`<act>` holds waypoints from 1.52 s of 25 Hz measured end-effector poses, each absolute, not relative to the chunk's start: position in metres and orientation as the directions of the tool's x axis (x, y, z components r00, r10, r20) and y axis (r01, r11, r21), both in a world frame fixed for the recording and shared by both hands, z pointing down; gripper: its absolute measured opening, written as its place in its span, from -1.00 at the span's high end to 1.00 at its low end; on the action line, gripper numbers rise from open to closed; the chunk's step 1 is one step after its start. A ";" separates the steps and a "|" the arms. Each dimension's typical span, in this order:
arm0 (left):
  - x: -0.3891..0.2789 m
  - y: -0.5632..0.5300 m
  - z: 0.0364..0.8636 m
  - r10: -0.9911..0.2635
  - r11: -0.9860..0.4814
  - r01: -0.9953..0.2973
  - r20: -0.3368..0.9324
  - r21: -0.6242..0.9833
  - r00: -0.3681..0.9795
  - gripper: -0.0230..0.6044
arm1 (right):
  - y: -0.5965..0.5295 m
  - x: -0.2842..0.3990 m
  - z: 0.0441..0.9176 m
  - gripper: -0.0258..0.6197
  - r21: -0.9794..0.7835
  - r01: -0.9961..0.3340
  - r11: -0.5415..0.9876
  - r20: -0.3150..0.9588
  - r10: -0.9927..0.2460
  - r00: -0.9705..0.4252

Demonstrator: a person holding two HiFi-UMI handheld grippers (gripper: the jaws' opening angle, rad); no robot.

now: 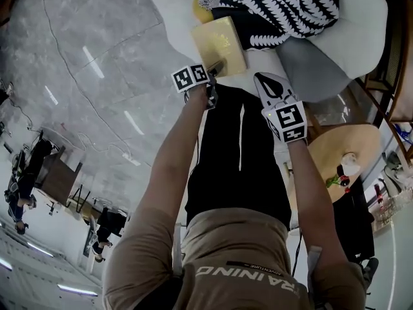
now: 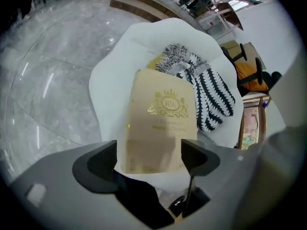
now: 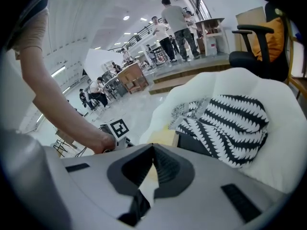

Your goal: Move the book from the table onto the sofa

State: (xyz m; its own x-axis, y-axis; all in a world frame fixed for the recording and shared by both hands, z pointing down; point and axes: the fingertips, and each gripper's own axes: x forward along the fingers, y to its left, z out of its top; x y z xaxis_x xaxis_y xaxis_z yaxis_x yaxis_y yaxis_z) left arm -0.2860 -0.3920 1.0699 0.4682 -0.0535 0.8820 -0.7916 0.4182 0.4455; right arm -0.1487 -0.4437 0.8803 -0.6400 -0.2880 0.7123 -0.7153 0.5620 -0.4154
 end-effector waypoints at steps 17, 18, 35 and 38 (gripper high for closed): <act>-0.216 -0.434 0.808 -0.146 -0.349 -0.783 0.795 0.516 0.589 -0.10 | -0.428 -0.107 0.733 0.91 -0.384 -0.750 0.538 0.711 -0.345 -0.612; -0.207 -0.440 0.784 -0.164 -0.423 -0.762 0.785 0.491 0.597 -0.03 | -0.433 -0.104 0.722 0.91 -0.375 -0.757 0.536 0.710 -0.359 -0.606; -0.133 -0.481 0.515 -0.506 -0.632 -0.719 0.550 0.288 0.665 0.91 | -0.472 -0.079 0.496 0.91 -0.173 -0.776 0.606 0.483 -0.635 -0.603; -0.135 -0.486 0.482 -0.544 -0.634 -0.726 0.515 0.266 0.663 0.91 | -0.479 -0.065 0.456 0.91 -0.128 -0.804 0.580 0.428 -0.699 -0.573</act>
State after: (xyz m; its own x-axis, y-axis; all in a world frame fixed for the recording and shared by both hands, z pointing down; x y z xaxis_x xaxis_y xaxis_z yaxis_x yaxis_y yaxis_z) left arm -0.1347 -0.4859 0.4824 0.6627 -0.5438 0.5149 -0.7264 -0.6339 0.2656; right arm -0.0653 -0.4793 0.4560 -0.5726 -0.6991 0.4283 -0.8043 0.5802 -0.1283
